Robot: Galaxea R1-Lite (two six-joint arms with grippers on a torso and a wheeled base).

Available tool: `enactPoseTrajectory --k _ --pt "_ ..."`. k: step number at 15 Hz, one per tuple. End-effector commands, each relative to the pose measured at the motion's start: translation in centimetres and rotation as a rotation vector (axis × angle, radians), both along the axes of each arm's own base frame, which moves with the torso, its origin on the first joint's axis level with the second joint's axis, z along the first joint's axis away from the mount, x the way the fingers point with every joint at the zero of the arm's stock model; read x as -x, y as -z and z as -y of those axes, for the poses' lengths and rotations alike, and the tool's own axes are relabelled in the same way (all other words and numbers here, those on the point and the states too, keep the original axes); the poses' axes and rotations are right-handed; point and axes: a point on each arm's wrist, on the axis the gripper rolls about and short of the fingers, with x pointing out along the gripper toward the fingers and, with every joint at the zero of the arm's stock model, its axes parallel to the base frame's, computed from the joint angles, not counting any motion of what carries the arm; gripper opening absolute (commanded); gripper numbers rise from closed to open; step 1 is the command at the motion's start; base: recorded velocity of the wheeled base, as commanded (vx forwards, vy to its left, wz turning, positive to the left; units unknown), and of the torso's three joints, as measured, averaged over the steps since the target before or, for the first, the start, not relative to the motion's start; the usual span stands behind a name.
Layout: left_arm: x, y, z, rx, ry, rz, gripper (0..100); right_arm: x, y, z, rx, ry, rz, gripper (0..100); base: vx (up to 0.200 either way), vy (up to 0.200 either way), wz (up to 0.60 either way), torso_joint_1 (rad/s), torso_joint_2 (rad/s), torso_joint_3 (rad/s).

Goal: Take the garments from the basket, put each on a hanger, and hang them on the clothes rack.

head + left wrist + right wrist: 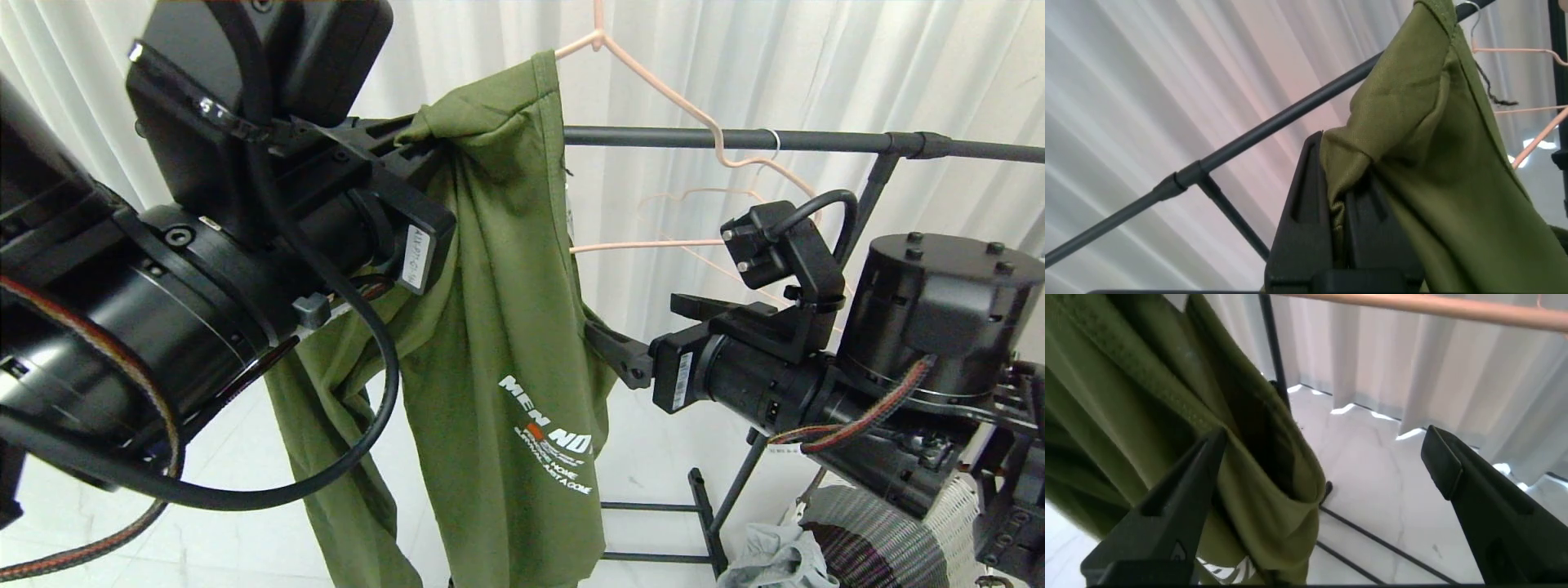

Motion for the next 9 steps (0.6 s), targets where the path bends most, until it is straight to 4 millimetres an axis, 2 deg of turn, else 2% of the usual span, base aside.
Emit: enactPoseTrajectory --k 1,9 --pt "0.0 0.0 0.0 -0.002 -0.001 0.0 0 -0.2 0.2 -0.2 0.002 0.002 -0.002 100 0.0 0.0 0.0 0.0 0.0 0.0" --pt "0.2 -0.3 0.3 0.005 0.011 0.008 0 -0.8 -0.3 0.7 -0.01 0.039 0.011 100 0.0 0.0 0.0 0.0 0.0 0.0"
